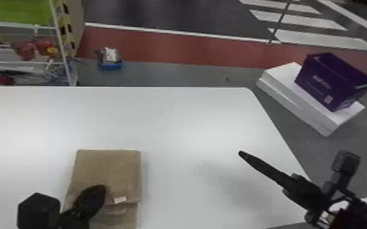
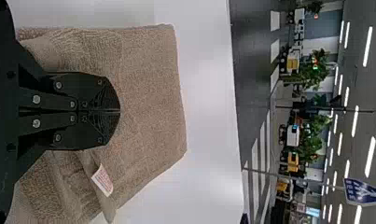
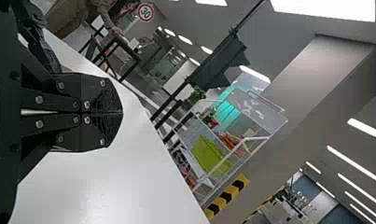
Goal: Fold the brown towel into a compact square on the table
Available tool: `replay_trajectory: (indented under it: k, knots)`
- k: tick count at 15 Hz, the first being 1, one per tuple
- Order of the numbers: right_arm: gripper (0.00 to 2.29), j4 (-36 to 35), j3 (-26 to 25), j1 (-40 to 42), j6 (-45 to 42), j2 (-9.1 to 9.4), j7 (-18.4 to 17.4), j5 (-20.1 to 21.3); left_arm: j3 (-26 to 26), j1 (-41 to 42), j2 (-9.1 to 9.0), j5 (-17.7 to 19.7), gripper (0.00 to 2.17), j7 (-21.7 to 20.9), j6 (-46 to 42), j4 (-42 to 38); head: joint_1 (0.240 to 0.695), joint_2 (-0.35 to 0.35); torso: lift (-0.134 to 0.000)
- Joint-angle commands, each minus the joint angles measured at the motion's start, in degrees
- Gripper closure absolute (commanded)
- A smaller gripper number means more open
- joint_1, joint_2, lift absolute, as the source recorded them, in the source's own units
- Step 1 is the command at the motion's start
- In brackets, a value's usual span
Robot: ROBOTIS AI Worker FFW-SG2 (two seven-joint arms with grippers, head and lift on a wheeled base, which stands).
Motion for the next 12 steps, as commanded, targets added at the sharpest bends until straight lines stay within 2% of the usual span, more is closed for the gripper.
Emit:
replay_trajectory:
  k: [1, 3, 4, 5, 6, 7, 8, 9, 10, 12]
  knots:
    - [1.48, 0.09, 0.34, 0.00, -0.08, 0.00, -0.10, 0.05, -0.60, 0.97, 0.05, 0.39, 2.13, -0.07, -0.85, -1.93, 0.695, -0.242, -0.123]
    - [1.48, 0.00, 0.86, -0.09, -0.08, 0.00, -0.19, -0.04, -0.25, 0.97, 0.05, 2.24, 2.11, -0.07, -0.15, -4.30, 0.695, -0.250, -0.123]
    - [1.48, -0.18, 1.04, -0.09, -0.08, 0.18, -0.54, -0.04, 0.19, 1.33, 0.05, 4.00, 1.93, -0.07, 0.03, -6.24, 0.695, -0.250, -0.123]
    - [1.37, -0.71, 1.39, 0.00, 0.09, 0.53, -1.07, -0.04, 0.63, 1.59, 0.05, 5.40, 1.61, -0.07, -0.15, -8.17, 0.695, -0.246, -0.123]
    - [1.02, -1.94, 1.92, 0.27, -0.43, 1.32, -2.47, 0.22, 1.51, 1.77, 0.05, 6.46, 1.06, -0.07, -0.15, -10.11, 0.695, -0.241, -0.123]
    - [0.44, -4.49, 2.62, 1.58, -3.77, 2.73, -4.49, 0.92, 2.39, 1.68, -0.04, 6.72, 0.33, 0.98, -0.15, -11.34, 0.695, -0.234, -0.123]
    - [0.10, -7.65, 4.03, 3.52, -9.92, 3.87, -8.18, 2.16, 3.97, 1.15, -0.04, 7.60, 0.02, 1.42, -0.15, -12.39, 0.695, -0.220, -0.123]
    - [0.00, -11.16, 6.40, 5.63, -15.90, 4.22, -13.02, 4.09, 6.34, 0.36, -0.04, 9.18, 0.00, 1.33, -0.15, -12.65, 0.695, -0.203, -0.123]
    - [0.01, -13.98, 8.60, 6.77, -18.89, 4.40, -17.33, 5.85, 8.10, -0.34, -0.04, 9.45, 0.00, 1.51, -0.50, -12.74, 0.695, -0.170, -0.123]
    - [0.03, -19.43, 15.37, 9.93, -28.56, 5.10, -28.75, 12.00, 11.44, -1.22, -0.22, 8.30, 0.00, 3.53, -1.91, -13.09, 0.695, -0.120, -0.123]
